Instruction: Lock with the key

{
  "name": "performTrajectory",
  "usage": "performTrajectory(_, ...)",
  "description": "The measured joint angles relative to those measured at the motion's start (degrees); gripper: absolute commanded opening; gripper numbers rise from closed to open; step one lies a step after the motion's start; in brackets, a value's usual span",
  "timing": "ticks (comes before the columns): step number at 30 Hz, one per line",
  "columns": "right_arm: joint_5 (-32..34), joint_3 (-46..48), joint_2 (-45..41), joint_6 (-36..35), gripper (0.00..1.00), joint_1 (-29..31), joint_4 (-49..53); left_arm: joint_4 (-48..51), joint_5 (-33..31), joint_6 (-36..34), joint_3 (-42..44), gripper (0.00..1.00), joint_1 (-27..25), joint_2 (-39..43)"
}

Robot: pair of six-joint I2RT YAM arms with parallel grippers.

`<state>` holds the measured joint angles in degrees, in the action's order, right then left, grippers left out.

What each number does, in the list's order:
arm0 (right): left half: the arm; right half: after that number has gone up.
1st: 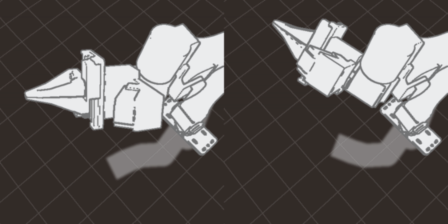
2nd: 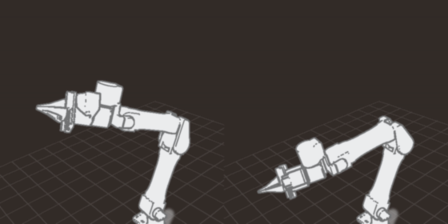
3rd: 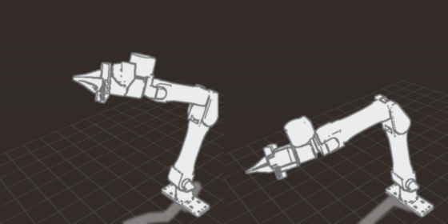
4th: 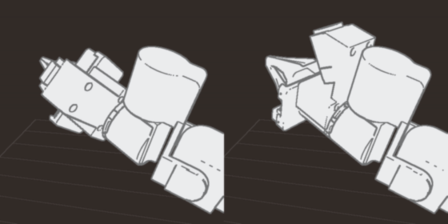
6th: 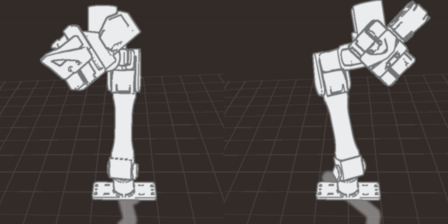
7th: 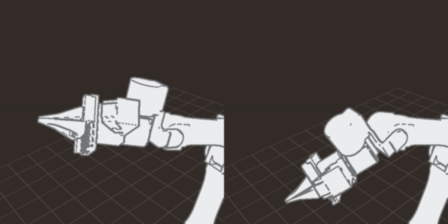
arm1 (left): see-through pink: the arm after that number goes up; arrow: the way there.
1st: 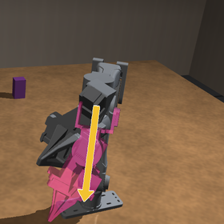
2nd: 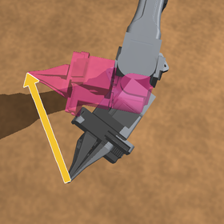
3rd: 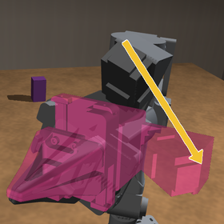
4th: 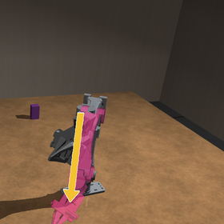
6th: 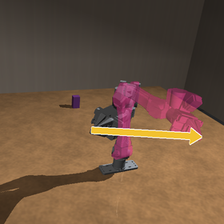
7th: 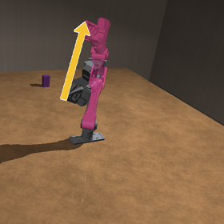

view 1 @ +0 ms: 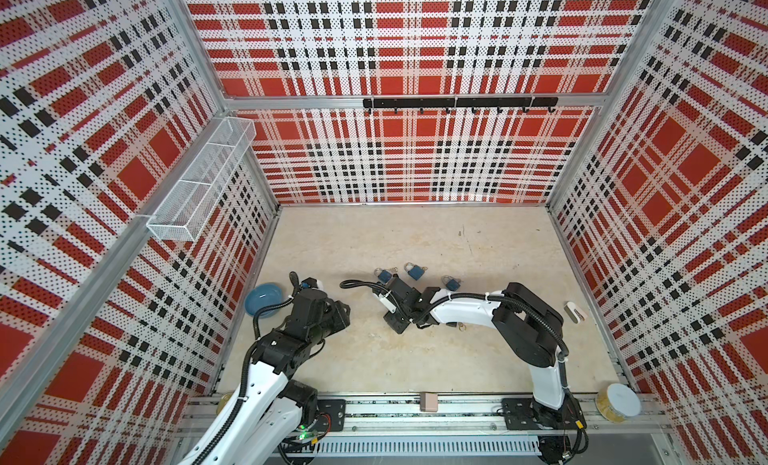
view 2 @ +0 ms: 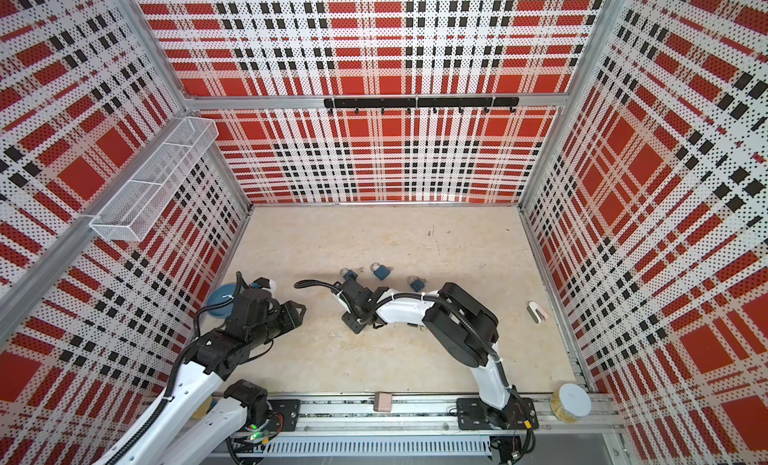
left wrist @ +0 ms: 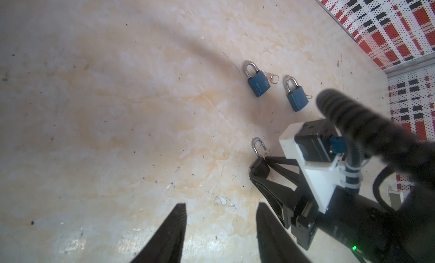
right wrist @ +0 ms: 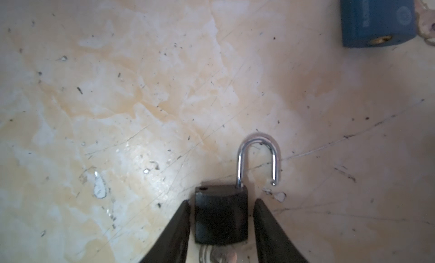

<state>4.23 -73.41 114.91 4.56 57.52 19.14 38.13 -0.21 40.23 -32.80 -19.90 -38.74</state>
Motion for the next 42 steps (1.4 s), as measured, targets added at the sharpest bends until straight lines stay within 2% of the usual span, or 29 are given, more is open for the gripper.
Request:
performTrajectory(8,2.1,-0.8,0.3,-1.1,0.23,0.9,0.9,0.0,0.1,0.0,0.0,0.51,0.3,0.4)
performTrajectory(13,2.5,-0.8,0.4,-1.2,0.17,1.0,0.9,0.0,0.2,0.0,0.0,0.51,0.5,0.6)
performTrajectory(21,2.4,0.0,-0.9,-0.7,0.13,1.0,0.9,0.0,0.3,0.0,0.0,0.51,0.6,0.6)
performTrajectory(32,2.5,4.7,-13.1,0.0,0.12,1.0,1.6,-1.1,3.3,0.4,-0.3,0.48,1.0,-1.4)
performTrajectory(38,2.7,8.4,-19.4,0.5,0.11,1.0,2.1,-6.5,8.5,1.8,-0.3,0.45,1.0,-4.4)
performTrajectory(42,2.6,9.7,-22.8,1.0,0.11,1.0,3.0,-11.4,10.7,3.0,-0.3,0.45,-1.2,-8.2)
